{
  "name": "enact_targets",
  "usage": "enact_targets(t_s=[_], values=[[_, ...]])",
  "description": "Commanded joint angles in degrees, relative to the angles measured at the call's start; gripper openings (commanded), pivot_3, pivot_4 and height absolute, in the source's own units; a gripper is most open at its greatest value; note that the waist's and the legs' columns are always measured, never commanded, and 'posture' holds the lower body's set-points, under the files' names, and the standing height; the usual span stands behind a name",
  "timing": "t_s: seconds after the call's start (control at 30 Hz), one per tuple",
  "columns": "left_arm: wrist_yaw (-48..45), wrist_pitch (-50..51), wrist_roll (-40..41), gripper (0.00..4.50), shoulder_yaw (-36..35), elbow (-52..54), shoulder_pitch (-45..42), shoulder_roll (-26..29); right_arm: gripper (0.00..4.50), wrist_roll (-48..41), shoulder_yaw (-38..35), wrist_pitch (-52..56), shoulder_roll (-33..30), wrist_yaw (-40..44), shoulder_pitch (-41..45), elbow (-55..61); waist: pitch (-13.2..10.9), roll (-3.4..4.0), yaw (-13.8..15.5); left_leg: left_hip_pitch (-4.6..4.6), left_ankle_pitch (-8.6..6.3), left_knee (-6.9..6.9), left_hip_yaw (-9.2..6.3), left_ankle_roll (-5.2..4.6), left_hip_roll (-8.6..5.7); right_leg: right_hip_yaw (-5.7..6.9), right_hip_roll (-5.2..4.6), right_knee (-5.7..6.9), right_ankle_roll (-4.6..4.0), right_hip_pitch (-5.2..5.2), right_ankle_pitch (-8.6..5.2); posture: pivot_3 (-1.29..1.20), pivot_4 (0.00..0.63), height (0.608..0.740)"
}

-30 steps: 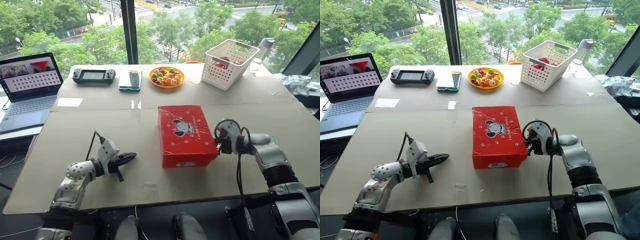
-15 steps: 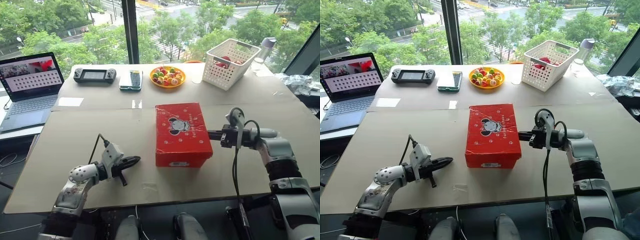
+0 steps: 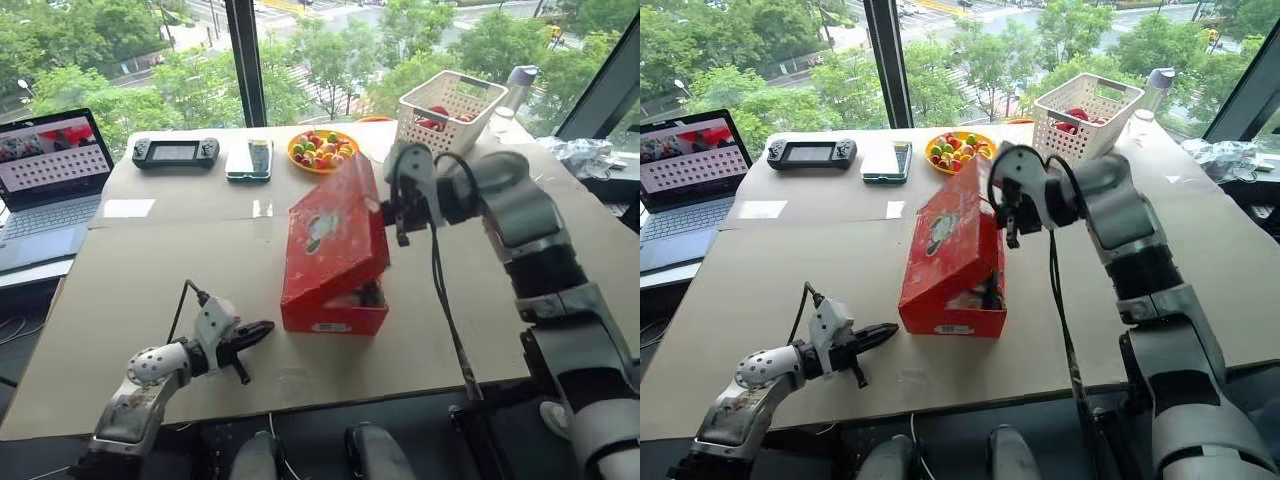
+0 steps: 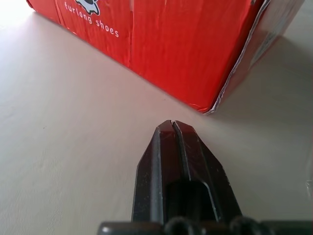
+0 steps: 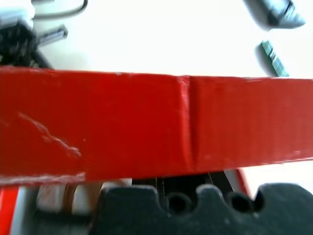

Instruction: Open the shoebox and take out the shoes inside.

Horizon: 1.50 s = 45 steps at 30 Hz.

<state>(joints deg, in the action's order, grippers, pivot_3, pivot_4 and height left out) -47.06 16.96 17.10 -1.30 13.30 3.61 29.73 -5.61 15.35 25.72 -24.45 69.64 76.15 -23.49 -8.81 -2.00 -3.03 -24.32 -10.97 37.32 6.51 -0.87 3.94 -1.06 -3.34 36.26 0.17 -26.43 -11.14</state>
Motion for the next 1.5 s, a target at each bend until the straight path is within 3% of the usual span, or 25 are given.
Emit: enact_targets(t_s=[0.03,0.1,0.2,0.27,0.37,0.53,0.63,0.7,0.8,1.0,1.13,1.47,1.5], values=[[1.0,2.0,1.5,0.0,-0.1,5.7,3.8,0.5,0.05,-2.2,-6.4,-1.0,14.0,-15.6,14.4,-13.3,0.0,0.0,0.1,0.02,0.0,-0.1,0.02,0.01,0.0,0.05,0.0,-0.03,-0.08,-0.01,0.0,0.0,0.15,0.738],[0.8,2.3,2.1,0.0,-0.1,7.2,5.2,1.0,0.05,-4.5,-10.3,-1.3,19.8,-20.5,19.1,-18.9,0.0,-0.01,0.1,0.01,0.0,-0.31,0.04,0.03,0.04,0.14,-0.01,-0.02,-0.18,-0.1,-0.02,0.0,0.15,0.738],[0.0,2.3,3.0,0.0,-1.4,8.6,6.6,2.2,0.05,-4.3,-11.6,-1.8,21.6,-21.9,18.8,-22.1,0.2,-0.31,1.1,-0.15,-0.06,-0.51,0.02,0.15,0.02,0.48,-0.06,-0.11,-0.19,-0.13,-0.05,0.0,0.15,0.738],[-1.3,3.6,5.8,0.0,-4.2,11.7,8.5,4.2,0.05,-2.6,-10.6,-2.4,19.4,-22.5,15.4,-23.1,0.4,-0.57,1.9,-0.25,-0.41,-0.51,-0.08,0.76,0.09,0.71,-0.16,-0.19,-0.26,-0.1,-0.16,0.0,0.15,0.738],[-4.0,7.2,11.2,0.0,-9.7,16.8,11.8,8.7,0.05,-1.3,-9.8,-1.4,14.9,-21.3,9.9,-21.1,0.5,-0.87,2.2,-0.48,-0.42,-0.48,-0.11,0.79,-0.04,0.83,-0.52,-0.36,-0.52,-0.12,-0.31,0.0,0.15,0.738],[-11.9,17.7,24.8,0.0,-25.3,20.0,15.7,19.9,0.05,-1.5,-9.1,5.5,8.3,-19.3,0.2,-10.5,0.3,-0.62,1.6,-0.92,-0.08,-0.3,0.0,0.08,-0.36,1.32,-1.35,-0.51,0.04,-0.37,0.02,0.0,0.15,0.738],[-13.3,22.5,31.2,0.0,-32.9,18.4,12.9,25.0,0.05,-1.9,-8.9,11.0,4.7,-18.6,-4.8,-2.8,0.1,-0.3,0.9,-0.92,-0.06,-0.3,-0.04,0.09,-0.2,1.51,-1.09,-0.47,0.32,-0.39,0.17,0.0,0.15,0.738],[-12.2,26.1,37.5,0.0,-36.0,15.1,5.7,28.6,0.05,-2.8,-9.0,16.2,1.5,-17.4,-7.7,3.1,0.1,-0.29,0.8,-0.9,-0.03,-0.31,-0.01,0.13,-0.17,1.67,-0.95,-0.31,0.17,-0.43,0.06,0.0,0.15,0.738],[-12.5,26.7,38.0,0.0,-32.7,11.3,-3.0,31.8,0.05,-2.6,-6.0,24.4,-3.1,-15.7,-11.1,10.3,0.0,-0.1,1.0,-0.85,0.1,-0.32,-0.13,0.3,-0.03,1.89,-0.67,-0.1,-0.01,-0.36,-0.13,0.0,0.15,0.738],[-14.1,24.3,32.4,0.0,-22.1,6.6,-9.8,31.9,0.05,-4.4,-1.4,35.8,-6.2,-16.5,-17.4,23.8,0.0,-0.04,0.0,-0.13,0.14,-0.45,0.0,0.36,0.01,1.71,-0.57,-0.14,0.08,0.13,-0.24,0.0,0.15,0.738],[-13.2,23.7,30.6,0.0,-17.9,6.3,-13.2,30.1,0.95,-4.9,-1.1,39.2,-7.7,-18.6,-20.8,29.5,0.0,-0.05,0.7,-0.16,0.18,-0.44,-0.02,0.42,0.03,1.71,-0.52,-0.09,0.03,0.11,-0.22,0.0,0.15,0.738],[-12.7,24.3,28.7,0.0,-16.3,7.6,-13.4,29.3,4.39,-9.9,3.5,45.6,-12.5,-18.8,-25.7,46.1,0.0,-0.06,1.2,-0.28,0.18,-0.43,-0.04,0.44,-0.02,1.73,-0.58,-0.17,-0.01,0.1,-0.2,0.0,0.15,0.738],[-12.7,24.4,28.7,0.0,-16.3,7.7,-13.4,29.3,4.45,-10.1,4.1,45.4,-12.9,-18.9,-25.9,46.8,0.0,-0.06,1.3,-0.29,0.18,-0.43,-0.04,0.44,-0.02,1.73,-0.59,-0.16,0.0,0.1,-0.2,0.0,0.15,0.738]])
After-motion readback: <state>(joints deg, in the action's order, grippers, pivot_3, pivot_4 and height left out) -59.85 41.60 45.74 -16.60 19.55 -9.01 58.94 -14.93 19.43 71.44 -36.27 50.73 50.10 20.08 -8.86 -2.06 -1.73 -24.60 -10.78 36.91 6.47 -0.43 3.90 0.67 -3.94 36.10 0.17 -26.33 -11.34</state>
